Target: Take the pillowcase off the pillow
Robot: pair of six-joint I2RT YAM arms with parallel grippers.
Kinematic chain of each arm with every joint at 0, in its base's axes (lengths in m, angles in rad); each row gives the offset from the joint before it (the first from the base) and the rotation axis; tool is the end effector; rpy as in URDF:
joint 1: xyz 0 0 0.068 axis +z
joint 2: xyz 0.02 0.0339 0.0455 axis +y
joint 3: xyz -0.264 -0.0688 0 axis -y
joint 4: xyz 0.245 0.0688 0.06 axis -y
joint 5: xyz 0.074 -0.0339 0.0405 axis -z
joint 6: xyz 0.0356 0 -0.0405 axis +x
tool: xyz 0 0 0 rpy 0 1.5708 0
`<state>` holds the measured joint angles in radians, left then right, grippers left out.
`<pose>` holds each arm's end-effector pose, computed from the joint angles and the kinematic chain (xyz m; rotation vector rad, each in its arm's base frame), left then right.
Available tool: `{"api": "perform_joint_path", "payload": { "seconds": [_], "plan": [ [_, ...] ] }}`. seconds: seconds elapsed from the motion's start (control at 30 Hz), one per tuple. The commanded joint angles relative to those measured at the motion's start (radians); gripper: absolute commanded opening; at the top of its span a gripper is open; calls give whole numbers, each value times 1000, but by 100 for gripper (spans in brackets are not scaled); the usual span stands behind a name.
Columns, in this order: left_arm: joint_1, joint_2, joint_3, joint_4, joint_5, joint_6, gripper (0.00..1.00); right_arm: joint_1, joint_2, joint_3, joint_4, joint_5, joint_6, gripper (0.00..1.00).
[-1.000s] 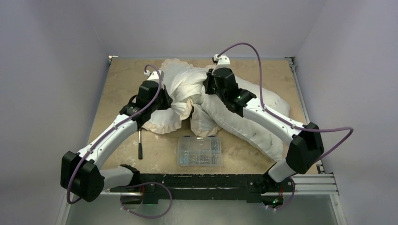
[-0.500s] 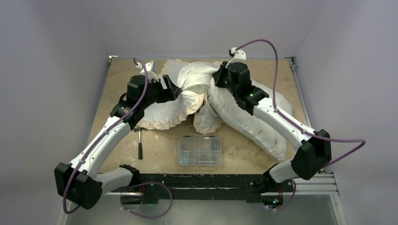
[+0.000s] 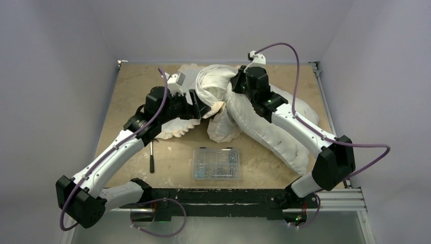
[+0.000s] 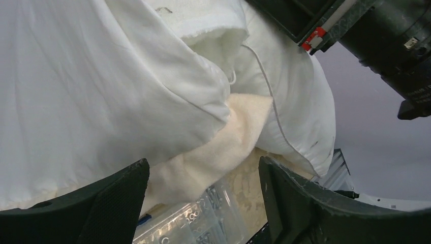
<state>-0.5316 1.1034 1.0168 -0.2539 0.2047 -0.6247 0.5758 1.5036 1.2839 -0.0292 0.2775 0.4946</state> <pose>0.2144 -0.1345 0.3514 0.0525 2.0269 -0.9548 0.3067 0.1875 0.3554 0.1242 1.8351 0.5055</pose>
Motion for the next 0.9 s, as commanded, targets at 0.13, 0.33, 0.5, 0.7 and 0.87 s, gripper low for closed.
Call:
{"api": "perform_joint_path", "payload": {
  "seconds": [0.13, 0.33, 0.5, 0.7, 0.87],
  "plan": [
    [-22, 89, -72, 56, -110, -55, 75, -6, -24, 40, 143, 11, 20, 0],
    [-25, 147, -82, 165, -62, -100, 45, -6, -42, 17, 134, 0, 32, 0],
    [-25, 142, -88, 72, -155, -56, 0, -8, -102, -11, 110, 31, 7, 0],
    [14, 89, -130, -118, -529, -19, 0, -47, -176, -14, 85, 85, -47, 0],
    [282, 42, -206, -118, -434, -35, 0, -65, -229, -33, 101, 52, -113, 0]
  ]
}}
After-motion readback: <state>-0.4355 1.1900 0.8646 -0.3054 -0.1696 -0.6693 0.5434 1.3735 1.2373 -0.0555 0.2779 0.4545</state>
